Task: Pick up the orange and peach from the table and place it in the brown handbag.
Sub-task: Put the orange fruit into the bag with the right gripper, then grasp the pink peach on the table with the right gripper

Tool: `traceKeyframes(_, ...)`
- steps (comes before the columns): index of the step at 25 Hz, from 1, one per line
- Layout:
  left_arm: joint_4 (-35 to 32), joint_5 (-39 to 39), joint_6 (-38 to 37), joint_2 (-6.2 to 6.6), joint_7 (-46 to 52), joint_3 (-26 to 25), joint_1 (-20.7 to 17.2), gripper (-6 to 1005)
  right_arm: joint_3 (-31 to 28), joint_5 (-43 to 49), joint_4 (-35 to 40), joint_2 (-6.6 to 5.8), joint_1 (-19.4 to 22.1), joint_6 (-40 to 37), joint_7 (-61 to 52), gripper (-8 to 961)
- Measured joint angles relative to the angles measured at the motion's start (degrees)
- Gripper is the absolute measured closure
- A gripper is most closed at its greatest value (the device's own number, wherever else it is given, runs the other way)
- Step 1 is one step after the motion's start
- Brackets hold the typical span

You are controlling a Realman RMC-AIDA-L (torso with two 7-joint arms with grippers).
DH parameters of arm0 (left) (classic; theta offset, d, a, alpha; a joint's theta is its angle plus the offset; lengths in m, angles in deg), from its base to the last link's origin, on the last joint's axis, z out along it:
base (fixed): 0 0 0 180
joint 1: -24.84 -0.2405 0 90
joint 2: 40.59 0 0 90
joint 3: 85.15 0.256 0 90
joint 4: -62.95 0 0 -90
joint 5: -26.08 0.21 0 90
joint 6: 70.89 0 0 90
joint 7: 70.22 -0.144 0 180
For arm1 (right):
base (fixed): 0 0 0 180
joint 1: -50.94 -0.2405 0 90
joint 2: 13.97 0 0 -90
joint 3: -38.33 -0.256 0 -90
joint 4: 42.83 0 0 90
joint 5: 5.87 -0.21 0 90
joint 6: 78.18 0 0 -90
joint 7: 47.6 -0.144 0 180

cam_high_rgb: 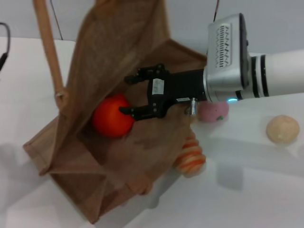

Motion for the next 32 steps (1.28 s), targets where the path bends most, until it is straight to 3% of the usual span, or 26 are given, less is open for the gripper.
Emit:
traceKeyframes(8, 0.0, -3.2, 0.0, -0.14, -1.0, -1.6, -4.8, 878, -5.7, -0.9, 5.9, -0.39, 6.7, -13.6, 2.5, 172)
traceKeyframes(13, 0.0, -3.2, 0.1, -0.14, -1.5, -4.1, -6.5, 878, -7.9, -3.0, 13.4, -0.85, 13.5, -23.5, 0.7, 167)
traceKeyframes(16, 0.1, -3.1, -0.1, -0.14, -2.4, -4.2, -6.7, 878, -8.0, -4.4, 19.9, -0.96, 18.9, -25.1, -4.5, 168)
traceKeyframes(17, 0.3, -3.0, -0.3, -0.14, -2.8, -4.2, -6.8, 878, -8.0, -4.4, 19.9, -0.96, 18.9, -25.1, -4.5, 168)
traceKeyframes(20, 1.3, -3.2, -0.6, -0.03, -3.7, -4.3, -7.2, 878, -7.9, -4.3, 22.4, -0.96, 21.0, -23.7, -7.7, 169)
traceKeyframes(22, 1.4, -3.2, -0.8, 0.01, -4.1, -4.3, -7.4, 878, -7.7, -4.3, 21.8, -0.68, 21.2, -18.4, -8.7, 170)
traceKeyframes(25, 1.6, -2.9, -1.1, -0.04, -4.9, -4.3, -7.4, 877, -7.4, -4.0, 19.7, -0.55, 20.1, -12.8, -8.8, 171)
traceKeyframes(26, 1.7, -2.9, -1.3, -0.04, -5.1, -4.3, -7.3, 877, -6.5, -3.2, 17.3, -0.59, 18.7, -7.6, -8.9, 171)
traceKeyframes(32, 2.2, -2.7, -2.0, -0.06, -5.8, -4.0, -7.1, 877, -1.7, -0.4, 12.9, -0.58, 15.6, 0.8, -11.6, 173)
